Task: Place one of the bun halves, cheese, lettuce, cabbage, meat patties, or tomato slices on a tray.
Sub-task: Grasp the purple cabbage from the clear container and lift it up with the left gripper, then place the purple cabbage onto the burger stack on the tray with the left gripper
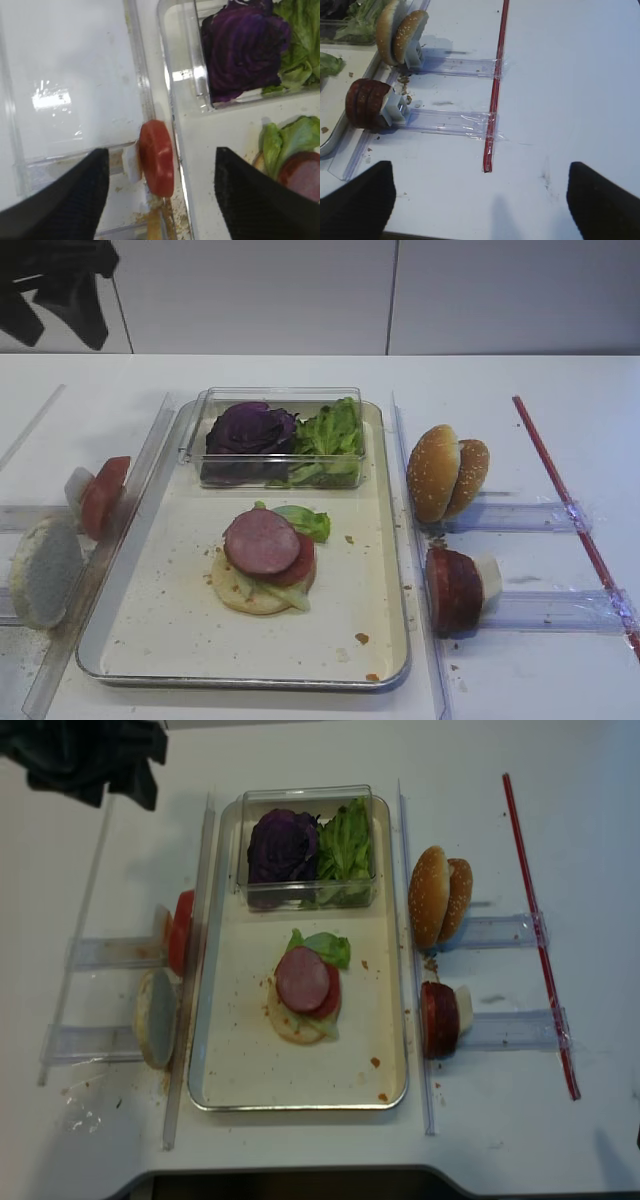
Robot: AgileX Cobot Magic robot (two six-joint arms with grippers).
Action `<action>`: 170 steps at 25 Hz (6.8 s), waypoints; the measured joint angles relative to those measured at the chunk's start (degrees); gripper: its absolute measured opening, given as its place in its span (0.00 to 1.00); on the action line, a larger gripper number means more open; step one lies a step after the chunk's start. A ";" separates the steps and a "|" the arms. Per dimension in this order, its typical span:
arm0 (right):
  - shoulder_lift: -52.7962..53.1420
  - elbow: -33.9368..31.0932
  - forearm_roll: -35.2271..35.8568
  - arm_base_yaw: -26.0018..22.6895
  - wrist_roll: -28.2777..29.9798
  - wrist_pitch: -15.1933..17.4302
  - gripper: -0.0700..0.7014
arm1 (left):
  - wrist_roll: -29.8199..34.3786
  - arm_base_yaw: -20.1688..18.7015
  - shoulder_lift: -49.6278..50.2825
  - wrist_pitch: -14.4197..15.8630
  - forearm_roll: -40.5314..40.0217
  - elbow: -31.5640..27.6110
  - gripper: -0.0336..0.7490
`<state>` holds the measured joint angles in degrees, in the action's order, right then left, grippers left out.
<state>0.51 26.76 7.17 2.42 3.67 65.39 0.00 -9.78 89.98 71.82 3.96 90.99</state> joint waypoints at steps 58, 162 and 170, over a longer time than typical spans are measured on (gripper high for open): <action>0.00 0.00 0.00 0.00 0.24 -0.11 0.99 | 0.00 -11.62 37.42 -1.16 2.60 25.28 0.15; 0.00 0.00 0.00 0.00 0.10 -0.01 0.99 | -6.99 -25.84 14.52 -1.46 -1.09 -3.62 0.07; 0.00 0.00 0.00 0.00 0.22 -0.01 0.99 | -6.28 -25.84 14.52 -1.57 0.83 -3.62 0.07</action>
<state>0.51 26.76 7.17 2.42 3.89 65.38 -6.28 -35.62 104.50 70.25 4.80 87.37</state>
